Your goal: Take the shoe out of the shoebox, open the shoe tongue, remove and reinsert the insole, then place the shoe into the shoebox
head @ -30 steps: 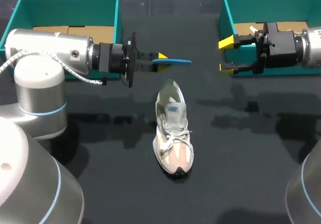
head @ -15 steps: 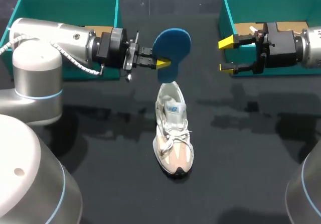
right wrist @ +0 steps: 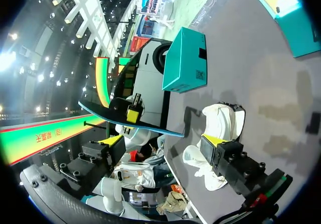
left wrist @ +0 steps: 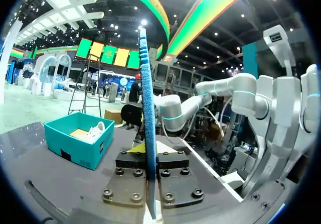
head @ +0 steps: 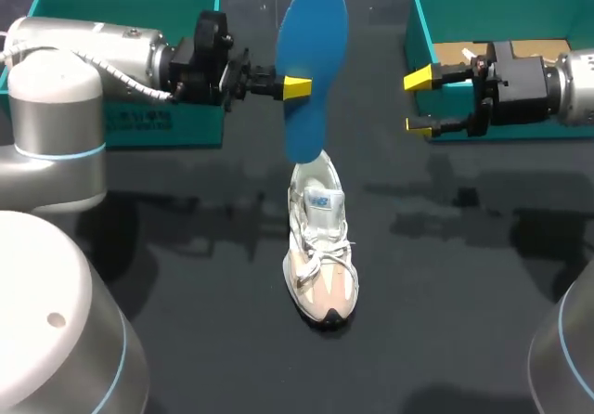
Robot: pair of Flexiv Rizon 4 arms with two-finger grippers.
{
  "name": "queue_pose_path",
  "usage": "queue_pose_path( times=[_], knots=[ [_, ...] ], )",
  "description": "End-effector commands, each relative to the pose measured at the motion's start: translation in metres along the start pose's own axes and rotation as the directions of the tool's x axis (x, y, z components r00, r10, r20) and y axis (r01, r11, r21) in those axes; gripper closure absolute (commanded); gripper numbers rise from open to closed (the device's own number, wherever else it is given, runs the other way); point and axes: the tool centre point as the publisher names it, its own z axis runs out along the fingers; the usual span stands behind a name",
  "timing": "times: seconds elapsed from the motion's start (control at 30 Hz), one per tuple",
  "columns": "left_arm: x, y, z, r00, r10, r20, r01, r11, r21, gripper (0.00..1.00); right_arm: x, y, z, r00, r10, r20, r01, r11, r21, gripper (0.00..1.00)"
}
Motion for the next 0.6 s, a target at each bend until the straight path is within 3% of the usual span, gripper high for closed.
queue_pose_path(
  times=[0.03, 0.2, 0.37, 0.6],
  knots=[
    [-0.004, -0.005, -0.003, 0.977, -0.215, 0.008, 0.215, 0.977, -0.003, 1.0, 0.0, -0.001, 0.0, 1.0, 0.001, 0.002, -0.001, 1.0, -0.001, 0.0],
    [-0.011, -0.009, -0.004, 0.907, -0.42, -0.001, 0.42, 0.907, 0.013, 1.0, 0.0, -0.001, 0.0, 1.0, 0.001, 0.002, -0.001, 1.0, -0.001, 0.0],
    [-0.015, -0.014, -0.004, 0.787, -0.615, -0.044, 0.616, 0.788, 0.013, 1.0, 0.0, -0.001, 0.0, 1.0, 0.001, 0.002, -0.001, 1.0, -0.001, 0.0],
    [-0.017, -0.009, -0.003, 0.705, -0.707, -0.054, 0.709, 0.704, 0.029, 1.0, 0.0, -0.001, 0.0, 1.0, 0.001, 0.002, -0.001, 1.0, -0.001, 0.0]
  ],
)
